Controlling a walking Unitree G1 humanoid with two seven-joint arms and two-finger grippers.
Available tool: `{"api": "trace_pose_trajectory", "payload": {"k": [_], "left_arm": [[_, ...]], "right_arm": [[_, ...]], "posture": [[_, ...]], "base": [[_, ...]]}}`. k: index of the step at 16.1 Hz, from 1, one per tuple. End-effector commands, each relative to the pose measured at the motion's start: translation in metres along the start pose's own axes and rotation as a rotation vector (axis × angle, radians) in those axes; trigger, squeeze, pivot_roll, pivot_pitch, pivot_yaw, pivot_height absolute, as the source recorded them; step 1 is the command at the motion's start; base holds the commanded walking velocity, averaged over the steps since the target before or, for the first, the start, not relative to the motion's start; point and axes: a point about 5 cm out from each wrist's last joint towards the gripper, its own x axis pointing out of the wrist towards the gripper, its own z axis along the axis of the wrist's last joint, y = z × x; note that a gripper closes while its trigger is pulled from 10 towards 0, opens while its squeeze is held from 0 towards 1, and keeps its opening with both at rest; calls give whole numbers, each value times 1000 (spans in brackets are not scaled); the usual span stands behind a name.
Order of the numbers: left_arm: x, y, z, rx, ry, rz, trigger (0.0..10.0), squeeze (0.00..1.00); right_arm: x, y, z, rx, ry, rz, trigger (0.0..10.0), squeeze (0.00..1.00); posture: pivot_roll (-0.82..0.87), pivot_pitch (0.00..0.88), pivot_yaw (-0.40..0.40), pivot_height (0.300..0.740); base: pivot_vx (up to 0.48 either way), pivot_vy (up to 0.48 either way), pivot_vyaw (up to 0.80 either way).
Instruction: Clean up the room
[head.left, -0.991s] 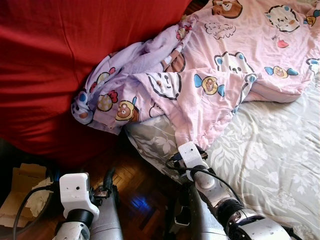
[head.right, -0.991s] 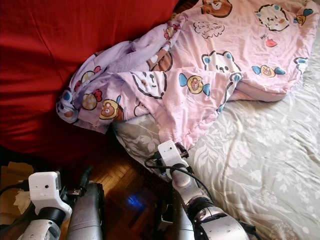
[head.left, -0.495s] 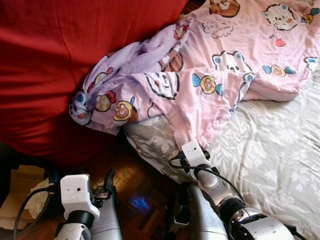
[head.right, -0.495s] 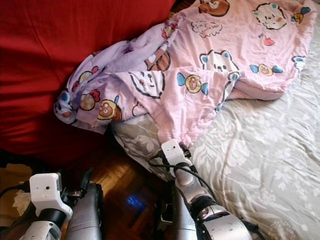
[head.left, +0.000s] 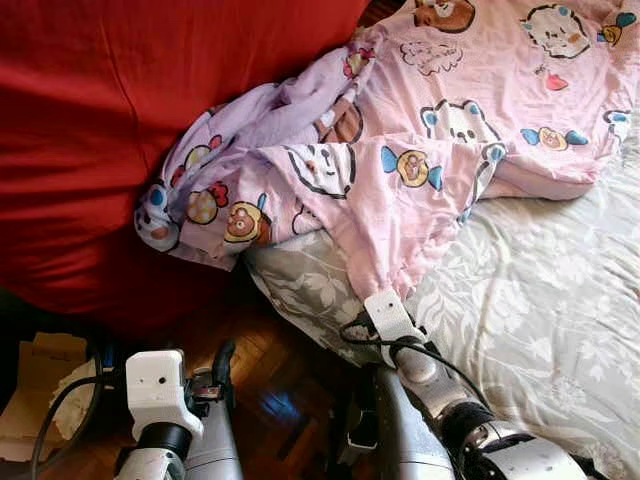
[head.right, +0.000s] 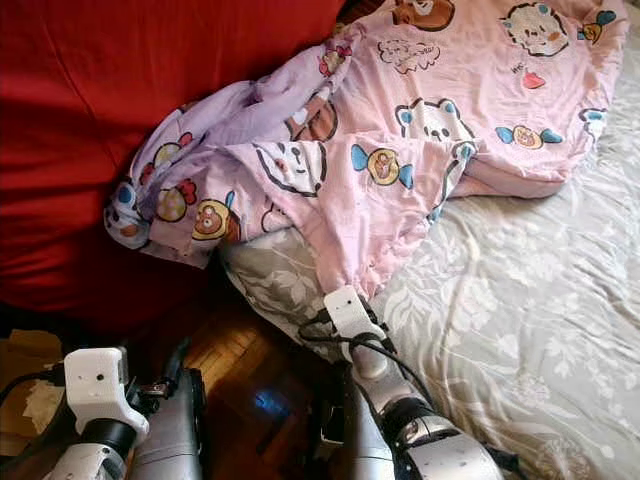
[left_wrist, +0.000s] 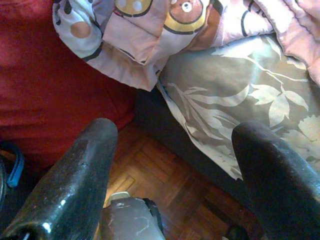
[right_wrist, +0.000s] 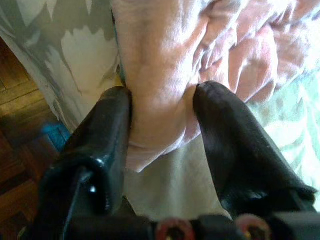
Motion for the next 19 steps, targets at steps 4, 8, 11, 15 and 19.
{"api": "trace_pose_trajectory", "payload": {"k": [4,8,11,15,19], "left_arm": [[-3,-1,-4,23,20,9,10000,0],[1,6,-1,44,7,20,10000,0],[4,7,-5,47,10,23,10000,0],[14,13,-20,47,33,48,10000,0],[24,27,-53,21,107,109,10000,0]], "right_arm": [[-6,1,-24,6,82,3,0,0],[-10,0,-34,22,108,-7,0,0],[-10,-3,-35,53,115,-20,0,0],[-11,-19,-39,206,116,-71,0,0],[-18,-29,-57,389,110,-82,0,0]], "posture": [[275,421,-152,604],[289,401,-148,604],[288,378,-149,604],[274,287,-158,604],[236,171,-163,604]], "base": [[0,0,0],[0,0,0],[0,0,0],[0,0,0],[0,0,0]]}}
